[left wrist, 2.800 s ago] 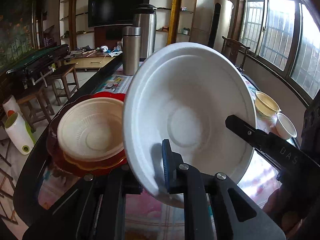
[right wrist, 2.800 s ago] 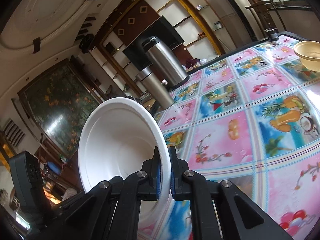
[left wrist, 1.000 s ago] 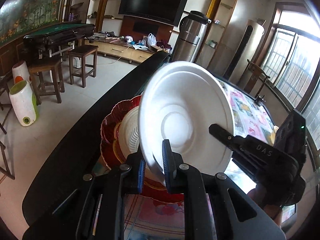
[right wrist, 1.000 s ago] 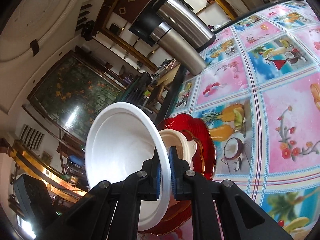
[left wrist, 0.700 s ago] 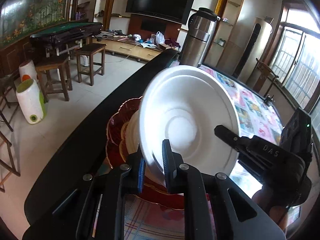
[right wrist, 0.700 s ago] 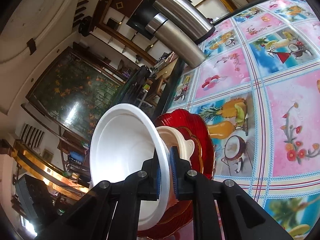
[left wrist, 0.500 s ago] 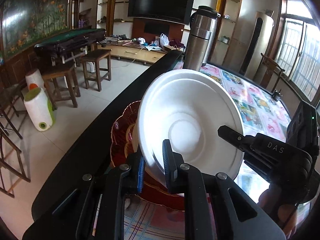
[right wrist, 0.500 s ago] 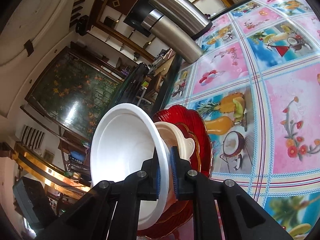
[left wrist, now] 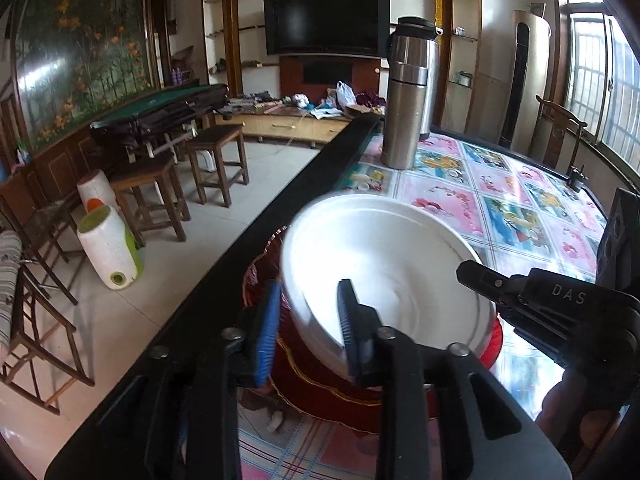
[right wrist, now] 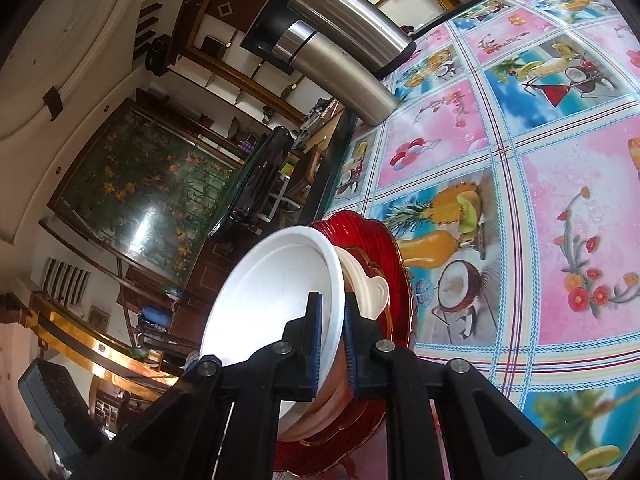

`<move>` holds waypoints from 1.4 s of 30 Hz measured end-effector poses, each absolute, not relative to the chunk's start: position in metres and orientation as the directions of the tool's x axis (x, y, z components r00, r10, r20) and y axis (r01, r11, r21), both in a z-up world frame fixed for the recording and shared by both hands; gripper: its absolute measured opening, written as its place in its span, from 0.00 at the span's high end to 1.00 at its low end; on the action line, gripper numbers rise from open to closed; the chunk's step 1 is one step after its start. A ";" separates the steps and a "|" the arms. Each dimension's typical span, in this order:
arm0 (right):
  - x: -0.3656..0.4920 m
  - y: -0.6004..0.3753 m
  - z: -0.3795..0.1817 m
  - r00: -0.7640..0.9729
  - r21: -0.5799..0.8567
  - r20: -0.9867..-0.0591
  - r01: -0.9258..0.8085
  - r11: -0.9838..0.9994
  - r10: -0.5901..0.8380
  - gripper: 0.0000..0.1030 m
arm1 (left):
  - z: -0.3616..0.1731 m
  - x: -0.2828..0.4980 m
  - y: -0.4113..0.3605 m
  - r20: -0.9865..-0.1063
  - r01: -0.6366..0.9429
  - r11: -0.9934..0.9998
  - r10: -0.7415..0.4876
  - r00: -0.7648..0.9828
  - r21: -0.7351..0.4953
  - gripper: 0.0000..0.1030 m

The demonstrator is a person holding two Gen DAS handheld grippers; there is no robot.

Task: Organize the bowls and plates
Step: 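Lower the white bowl onto the cream bowl and open both tools, then move both tools to the second white bowl beside the cream ribbed bowl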

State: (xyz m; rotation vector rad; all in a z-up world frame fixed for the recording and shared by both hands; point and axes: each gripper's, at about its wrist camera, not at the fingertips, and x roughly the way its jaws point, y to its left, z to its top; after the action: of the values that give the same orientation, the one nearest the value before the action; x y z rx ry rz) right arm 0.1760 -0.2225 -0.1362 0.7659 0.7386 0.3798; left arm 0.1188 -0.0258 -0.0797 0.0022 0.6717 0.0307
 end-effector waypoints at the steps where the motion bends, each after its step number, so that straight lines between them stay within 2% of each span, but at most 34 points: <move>1: 0.176 -0.223 -0.137 0.690 0.739 -0.461 -0.050 0.672 0.558 0.88 | -0.079 0.118 -0.026 -0.616 -0.036 0.999 0.041 0.787 0.022 0.67; 6: 0.175 -0.229 -0.138 0.696 0.753 -0.455 -0.032 0.657 0.556 0.86 | -0.074 0.116 -0.024 -0.584 -0.070 0.996 0.092 0.806 0.062 0.55; 7: 0.175 -0.233 -0.139 0.699 0.762 -0.449 -0.026 0.647 0.557 0.86 | -0.072 0.114 -0.023 -0.571 -0.087 0.993 0.116 0.813 0.079 0.48; 10: 0.173 -0.247 -0.140 0.723 0.775 -0.443 0.011 0.632 0.531 0.71 | -0.067 0.105 -0.019 -0.522 -0.139 0.984 0.178 0.834 0.114 0.34; 11: 0.172 -0.252 -0.141 0.727 0.792 -0.428 0.015 0.611 0.537 0.73 | -0.064 0.101 -0.016 -0.501 -0.159 0.980 0.198 0.843 0.120 0.29; 13: 0.172 -0.257 -0.143 0.730 0.805 -0.416 0.019 0.594 0.542 0.73 | -0.059 0.093 -0.009 -0.467 -0.189 0.976 0.219 0.857 0.112 0.24; 16: 0.171 -0.257 -0.140 0.738 0.797 -0.417 0.016 0.604 0.530 0.73 | -0.050 0.078 0.000 -0.419 -0.208 0.976 0.213 0.883 0.058 0.23; 18: 0.168 -0.258 -0.137 0.753 0.792 -0.408 0.011 0.611 0.516 0.67 | -0.046 0.068 0.001 -0.390 -0.195 0.981 0.188 0.901 0.021 0.21; 22: 0.163 -0.262 -0.130 0.781 0.780 -0.392 0.002 0.626 0.486 0.63 | -0.045 0.050 -0.016 -0.354 -0.091 0.995 0.073 0.932 -0.033 0.19; 28: 0.158 -0.267 -0.123 0.802 0.747 -0.402 0.008 0.665 0.442 0.61 | -0.066 0.040 -0.075 -0.394 0.151 0.988 -0.143 0.908 -0.011 0.19; 31: 0.146 -0.275 -0.111 0.840 0.682 -0.408 0.019 0.731 0.358 0.53 | -0.079 0.036 -0.101 -0.404 0.244 0.970 -0.218 0.888 0.013 0.19; 33: 0.139 -0.284 -0.103 0.861 0.614 -0.420 0.037 0.788 0.286 0.52 | -0.084 0.035 -0.109 -0.409 0.292 0.956 -0.272 0.871 -0.015 0.19; 38: 0.118 -0.330 -0.089 0.903 0.513 -0.414 0.131 0.848 0.111 0.51 | -0.087 0.037 -0.116 -0.444 0.332 0.942 -0.322 0.836 -0.058 0.19; 42: 0.099 -0.387 -0.085 0.918 0.529 -0.396 0.233 0.816 -0.006 0.44 | -0.090 0.041 -0.124 -0.485 0.331 0.943 -0.309 0.818 -0.042 0.19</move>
State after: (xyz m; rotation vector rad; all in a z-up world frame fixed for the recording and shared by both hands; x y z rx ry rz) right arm 0.0994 -0.3867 -0.0855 0.6063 0.3920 -0.1306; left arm 0.0413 -0.1241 -0.0903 0.0452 0.5092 -0.3409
